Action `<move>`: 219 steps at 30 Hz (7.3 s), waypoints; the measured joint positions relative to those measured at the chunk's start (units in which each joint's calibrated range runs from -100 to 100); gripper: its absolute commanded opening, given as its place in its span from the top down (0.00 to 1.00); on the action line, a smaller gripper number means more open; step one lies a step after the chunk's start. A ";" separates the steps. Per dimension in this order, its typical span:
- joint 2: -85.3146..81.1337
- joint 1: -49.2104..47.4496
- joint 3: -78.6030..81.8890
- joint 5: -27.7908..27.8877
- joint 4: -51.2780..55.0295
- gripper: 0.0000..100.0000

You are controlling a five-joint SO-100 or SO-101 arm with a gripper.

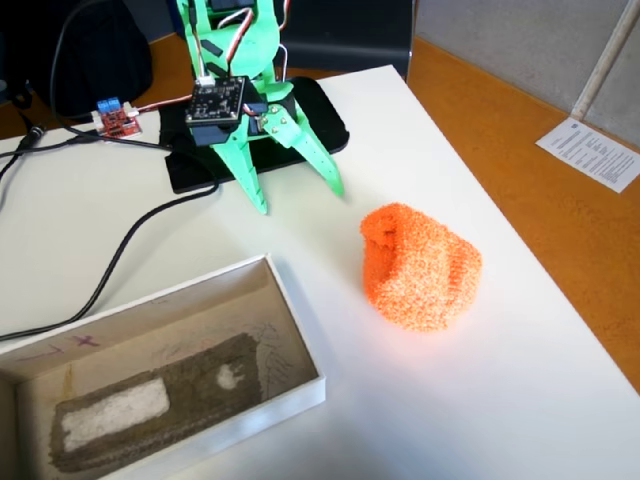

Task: Remove orange objects from table

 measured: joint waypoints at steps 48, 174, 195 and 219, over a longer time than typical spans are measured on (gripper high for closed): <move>0.00 0.00 0.00 0.00 0.00 0.61; 77.32 16.97 -87.78 12.99 -17.88 1.00; 77.23 -53.22 -81.12 25.89 -57.43 0.59; 37.50 -10.41 -16.86 18.71 -32.59 0.59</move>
